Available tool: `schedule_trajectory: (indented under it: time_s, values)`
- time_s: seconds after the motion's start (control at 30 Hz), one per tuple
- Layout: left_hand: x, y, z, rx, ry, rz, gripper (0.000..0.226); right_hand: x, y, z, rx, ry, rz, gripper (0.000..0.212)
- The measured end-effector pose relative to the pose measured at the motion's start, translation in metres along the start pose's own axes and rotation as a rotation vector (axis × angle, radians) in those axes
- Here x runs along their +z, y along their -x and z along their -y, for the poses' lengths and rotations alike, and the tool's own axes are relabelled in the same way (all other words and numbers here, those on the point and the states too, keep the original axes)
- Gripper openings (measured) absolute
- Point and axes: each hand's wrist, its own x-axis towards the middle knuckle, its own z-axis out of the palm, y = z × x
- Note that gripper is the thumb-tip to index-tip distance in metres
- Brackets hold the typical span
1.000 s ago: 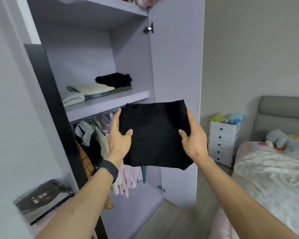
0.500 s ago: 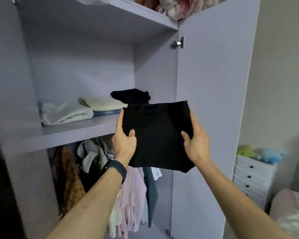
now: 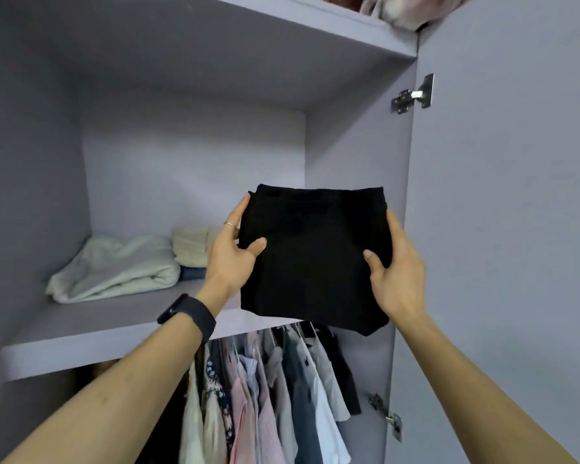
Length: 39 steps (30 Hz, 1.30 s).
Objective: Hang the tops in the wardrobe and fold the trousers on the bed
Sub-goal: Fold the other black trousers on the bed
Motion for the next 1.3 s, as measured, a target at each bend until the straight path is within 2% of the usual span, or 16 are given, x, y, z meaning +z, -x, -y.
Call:
schedule_trajectory:
  time_s: [0.17, 0.33, 0.5, 0.63, 0.73, 0.9, 1.07, 1.17, 1.3]
  values:
    - [0.003, -0.08, -0.023, 0.099, -0.144, -0.067, 0.082, 0.016, -0.077, 0.006, -0.047, -0.018, -0.029, 0.078]
    - [0.013, -0.173, -0.041, 0.21, -0.191, 0.02, 0.081, 0.046, -0.131, 0.003, -0.075, -0.02, -0.091, 0.084]
    - [0.038, -0.252, -0.027, 0.3, -0.424, 0.047, 0.083, 0.095, -0.159, -0.017, -0.049, 0.01, -0.052, 0.086]
    - [0.056, -0.313, 0.007, 0.275, -0.574, 0.13, 0.083, 0.152, -0.176, -0.042, 0.01, 0.099, 0.082, 0.069]
    - [0.074, -0.365, 0.042, 0.227, -0.72, 0.254, 0.081, 0.209, -0.189, -0.061, 0.086, 0.163, 0.214, 0.057]
    - [0.112, -0.435, 0.11, 0.136, -0.858, 0.453, 0.075, 0.276, -0.22, -0.09, 0.294, 0.193, 0.393, 0.062]
    - [0.142, -0.471, 0.173, 0.009, -0.857, 0.593, 0.077, 0.302, -0.23, -0.112, 0.367, 0.235, 0.529, 0.055]
    - [0.162, -0.478, 0.206, 0.019, -0.897, 0.633, 0.077, 0.31, -0.23, -0.12, 0.341, 0.309, 0.581, 0.048]
    - [0.168, -0.477, 0.23, 0.088, -0.99, 0.6, 0.063, 0.31, -0.23, -0.123, 0.201, 0.523, 0.656, 0.046]
